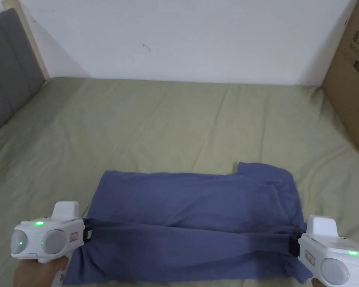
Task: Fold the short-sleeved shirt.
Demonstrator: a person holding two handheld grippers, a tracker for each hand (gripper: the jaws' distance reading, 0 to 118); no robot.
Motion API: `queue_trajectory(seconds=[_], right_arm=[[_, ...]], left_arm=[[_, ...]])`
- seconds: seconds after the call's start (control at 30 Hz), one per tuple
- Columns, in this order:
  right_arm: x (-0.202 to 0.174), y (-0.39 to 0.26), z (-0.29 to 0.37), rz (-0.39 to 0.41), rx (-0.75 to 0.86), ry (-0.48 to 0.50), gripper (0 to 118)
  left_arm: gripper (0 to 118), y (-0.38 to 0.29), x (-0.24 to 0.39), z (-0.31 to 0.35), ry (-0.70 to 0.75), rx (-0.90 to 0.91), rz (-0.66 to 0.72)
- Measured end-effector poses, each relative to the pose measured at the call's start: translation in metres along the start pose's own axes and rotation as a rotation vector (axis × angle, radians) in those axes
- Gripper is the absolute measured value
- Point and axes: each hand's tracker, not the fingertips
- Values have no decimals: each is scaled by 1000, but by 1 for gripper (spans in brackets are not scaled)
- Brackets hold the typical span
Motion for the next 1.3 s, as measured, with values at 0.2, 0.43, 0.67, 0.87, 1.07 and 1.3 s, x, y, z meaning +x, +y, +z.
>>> queue_trajectory(seconds=[0.2,0.43,0.67,0.87,1.07,1.3], right_arm=[[-5,0,-34,8,-113,-17,4],[-6,15,3,-62,-64,9,12],[-12,38,110,-36,229,88,97],[-7,33,194,7,485,85,96],[-20,10,251,49,638,-4,78],[-17,-6,263,81,694,-46,0]], left_arm=[[4,-3,17,-46,44,-135,-69],[23,-5,15,-24,6,-104,13],[107,10,25,79,-111,159,43],[106,-6,34,179,-78,486,33],[82,-40,33,226,-25,671,-4],[0,-58,29,239,-99,682,19]])
